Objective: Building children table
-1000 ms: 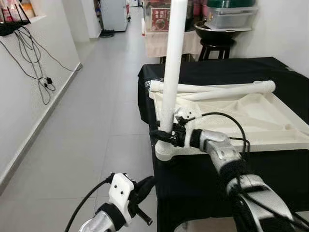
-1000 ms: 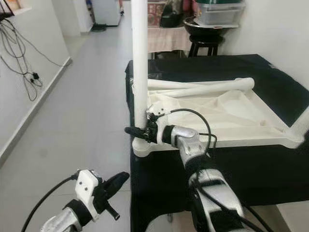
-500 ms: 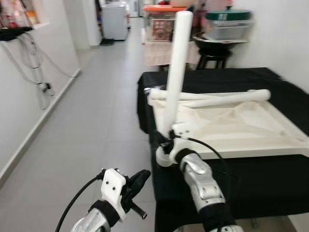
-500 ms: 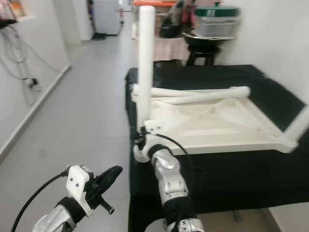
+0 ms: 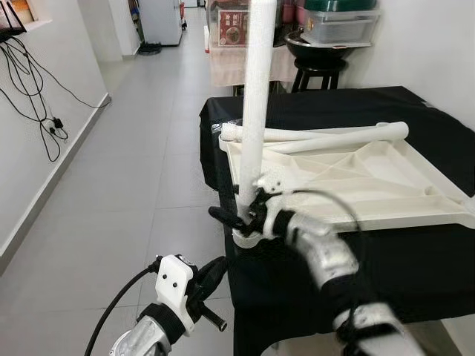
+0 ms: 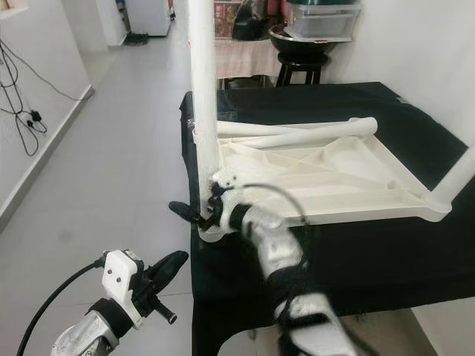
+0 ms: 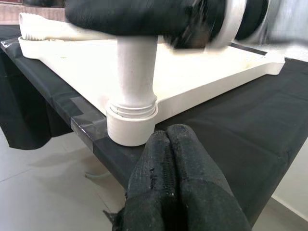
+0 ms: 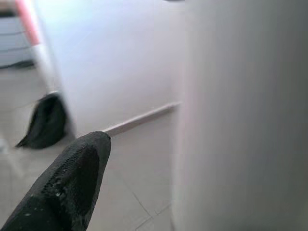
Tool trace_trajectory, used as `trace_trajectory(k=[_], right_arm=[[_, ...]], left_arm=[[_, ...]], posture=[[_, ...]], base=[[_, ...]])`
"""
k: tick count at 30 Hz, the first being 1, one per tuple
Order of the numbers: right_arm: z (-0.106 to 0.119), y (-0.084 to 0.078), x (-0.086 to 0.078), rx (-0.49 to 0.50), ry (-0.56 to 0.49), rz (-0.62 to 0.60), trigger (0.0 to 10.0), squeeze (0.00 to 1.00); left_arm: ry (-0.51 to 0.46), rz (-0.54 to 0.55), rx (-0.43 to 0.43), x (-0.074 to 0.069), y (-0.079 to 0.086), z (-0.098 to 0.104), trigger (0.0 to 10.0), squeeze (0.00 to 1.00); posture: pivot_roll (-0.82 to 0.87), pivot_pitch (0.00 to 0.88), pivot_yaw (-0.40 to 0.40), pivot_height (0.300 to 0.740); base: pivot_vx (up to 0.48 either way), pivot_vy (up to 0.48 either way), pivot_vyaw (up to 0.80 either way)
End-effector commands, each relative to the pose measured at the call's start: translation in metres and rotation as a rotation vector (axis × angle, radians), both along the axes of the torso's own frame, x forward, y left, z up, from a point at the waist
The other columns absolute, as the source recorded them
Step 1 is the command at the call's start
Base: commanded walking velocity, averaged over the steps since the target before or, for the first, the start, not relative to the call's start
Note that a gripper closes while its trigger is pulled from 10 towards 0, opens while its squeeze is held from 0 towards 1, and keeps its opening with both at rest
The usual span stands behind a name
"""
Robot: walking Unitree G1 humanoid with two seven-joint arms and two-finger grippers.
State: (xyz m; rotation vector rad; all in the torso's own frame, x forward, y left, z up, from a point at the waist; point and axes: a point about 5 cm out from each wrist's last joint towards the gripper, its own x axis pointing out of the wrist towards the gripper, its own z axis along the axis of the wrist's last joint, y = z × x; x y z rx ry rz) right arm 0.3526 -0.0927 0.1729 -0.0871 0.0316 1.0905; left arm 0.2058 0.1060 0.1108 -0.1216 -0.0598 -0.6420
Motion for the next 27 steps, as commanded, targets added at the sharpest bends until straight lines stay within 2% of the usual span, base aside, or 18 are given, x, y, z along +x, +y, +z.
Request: trace_trajectory(k=[1,6,7,8,16,19,21,23,24,25,27], right_arm=[[0.000,0.003,0.000,-0.013,0.025,0.136,10.0,0.00],[0.002,0.001,0.005,-0.028,0.081,0.238,10.0,0.00],[0.001,0.000,0.006,-0.029,0.098,0.257,8.6,0.00],[-0.001,-0.002,0.005,-0.024,0.123,0.282,0.0,0.00],[-0.006,-0.005,0.006,-0.013,0.141,0.280,0.0,0.00],[-0.012,-0.011,0.007,0.016,0.133,0.212,0.0,0.00],[-0.012,-0.011,0.007,0.016,0.133,0.212,0.0,0.00],[-0.029,-0.018,0.001,0.017,0.128,0.064,0.0,0.00],[-0.029,-0.018,0.001,0.017,0.128,0.064,0.0,0.00],[-0.050,-0.016,-0.006,-0.010,0.167,-0.107,0.0,0.00],[-0.050,-0.016,-0.006,-0.010,0.167,-0.107,0.0,0.00]], left_arm=[[0.014,0.011,-0.009,0.002,0.001,-0.001,10.0,0.00],[0.016,0.013,-0.010,0.003,0.000,-0.002,10.0,0.00],[0.017,0.014,-0.009,0.003,0.000,-0.002,10.0,0.00],[0.018,0.014,-0.009,0.003,-0.001,-0.002,10.0,0.00],[0.021,0.014,-0.010,0.003,-0.002,-0.002,10.0,0.00],[0.025,0.013,-0.009,0.002,-0.002,-0.003,10.0,0.00],[0.025,0.013,-0.009,0.002,-0.002,-0.003,10.0,0.00],[0.029,0.011,-0.008,0.001,-0.001,-0.004,10.0,0.00],[0.029,0.011,-0.008,0.001,-0.001,-0.004,10.0,0.00],[0.031,0.010,-0.008,0.001,0.000,-0.004,10.0,0.00],[0.031,0.010,-0.008,0.001,0.000,-0.004,10.0,0.00]], posture=[[0.01,0.000,-0.022,0.740],[0.02,0.000,-0.022,0.740],[0.02,0.000,-0.025,0.740],[0.03,0.000,-0.026,0.740],[0.03,0.000,-0.026,0.740],[0.02,0.000,-0.019,0.740],[0.02,0.000,-0.019,0.740],[0.01,0.000,-0.014,0.740],[0.01,0.000,-0.014,0.740],[0.01,0.000,-0.015,0.740],[0.01,0.000,-0.015,0.740]], base=[[0.000,0.000,0.00],[0.000,0.000,0.00],[0.000,0.000,0.00],[0.000,0.000,0.00],[0.000,0.000,0.00],[0.000,0.000,0.00],[0.000,0.000,0.00],[0.000,0.000,0.00],[0.000,0.000,0.00],[0.000,0.000,0.00],[0.000,0.000,0.00]])
